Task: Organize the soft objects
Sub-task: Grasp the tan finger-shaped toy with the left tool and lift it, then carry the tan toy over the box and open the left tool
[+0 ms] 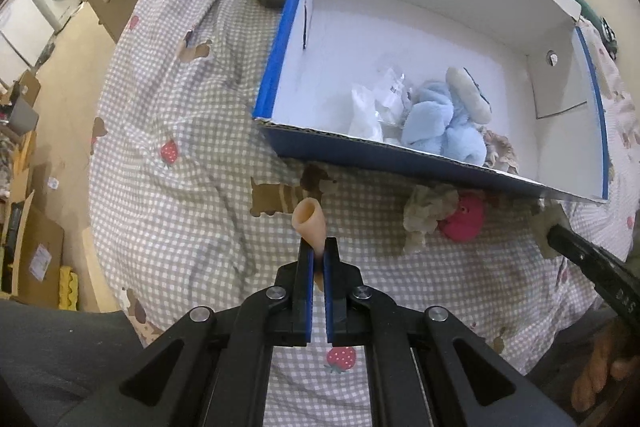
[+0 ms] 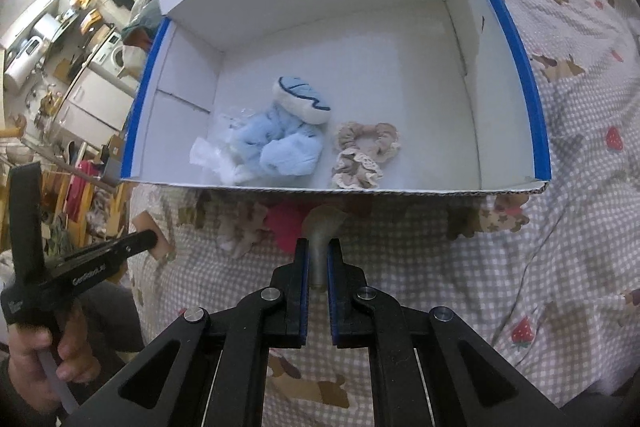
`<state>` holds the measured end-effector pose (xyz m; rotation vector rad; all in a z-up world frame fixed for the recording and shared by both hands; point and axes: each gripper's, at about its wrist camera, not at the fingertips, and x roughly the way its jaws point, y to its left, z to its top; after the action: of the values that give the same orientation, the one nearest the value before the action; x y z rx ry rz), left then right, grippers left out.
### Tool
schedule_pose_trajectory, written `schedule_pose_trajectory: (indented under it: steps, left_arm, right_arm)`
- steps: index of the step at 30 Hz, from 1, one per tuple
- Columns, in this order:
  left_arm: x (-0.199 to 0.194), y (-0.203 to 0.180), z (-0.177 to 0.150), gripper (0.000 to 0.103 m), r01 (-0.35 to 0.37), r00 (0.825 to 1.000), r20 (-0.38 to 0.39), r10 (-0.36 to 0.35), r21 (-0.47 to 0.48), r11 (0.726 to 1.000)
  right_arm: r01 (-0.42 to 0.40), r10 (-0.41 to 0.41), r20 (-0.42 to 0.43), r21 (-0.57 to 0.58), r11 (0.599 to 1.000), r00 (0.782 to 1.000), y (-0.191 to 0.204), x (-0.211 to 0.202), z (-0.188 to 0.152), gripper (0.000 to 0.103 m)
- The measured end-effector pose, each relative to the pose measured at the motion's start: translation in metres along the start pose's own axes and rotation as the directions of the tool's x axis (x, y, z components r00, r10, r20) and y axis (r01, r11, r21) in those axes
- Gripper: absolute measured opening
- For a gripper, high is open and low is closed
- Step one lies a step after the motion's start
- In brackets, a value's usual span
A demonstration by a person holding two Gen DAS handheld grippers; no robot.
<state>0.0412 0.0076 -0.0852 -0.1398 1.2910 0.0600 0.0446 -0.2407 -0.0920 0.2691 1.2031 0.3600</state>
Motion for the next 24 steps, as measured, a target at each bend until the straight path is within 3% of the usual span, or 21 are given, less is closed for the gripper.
schedule_pose_trajectory:
  steps: [5, 12, 18, 24]
  left_arm:
    - [-0.017, 0.01, 0.008, 0.004, 0.004, 0.999, 0.035, -0.002, -0.043, 0.999]
    - [-0.068, 0.01, 0.021, 0.004, -0.013, 0.983, 0.183, 0.019, -0.035, 0.999]
    - [-0.096, -0.001, 0.047, 0.004, -0.021, 0.96, 0.278, 0.021, -0.004, 1.0]
    - [-0.105, -0.022, 0.073, 0.004, -0.016, 0.947, 0.321, 0.0, 0.047, 0.999]
  right_arm:
    - [-0.041, 0.041, 0.015, 0.004, 0.999, 0.999, 0.002, -0.016, -0.003, 0.009]
    - [-0.098, 0.104, 0.113, -0.061, 0.993, 0.988, 0.018, -0.063, 0.003, 0.009]
    - [-0.109, 0.123, 0.207, -0.08, 0.991, 0.971, 0.023, -0.091, 0.028, 0.009]
    - [-0.106, 0.125, 0.262, -0.085, 0.991, 0.957, 0.026, -0.1, 0.061, 0.009]
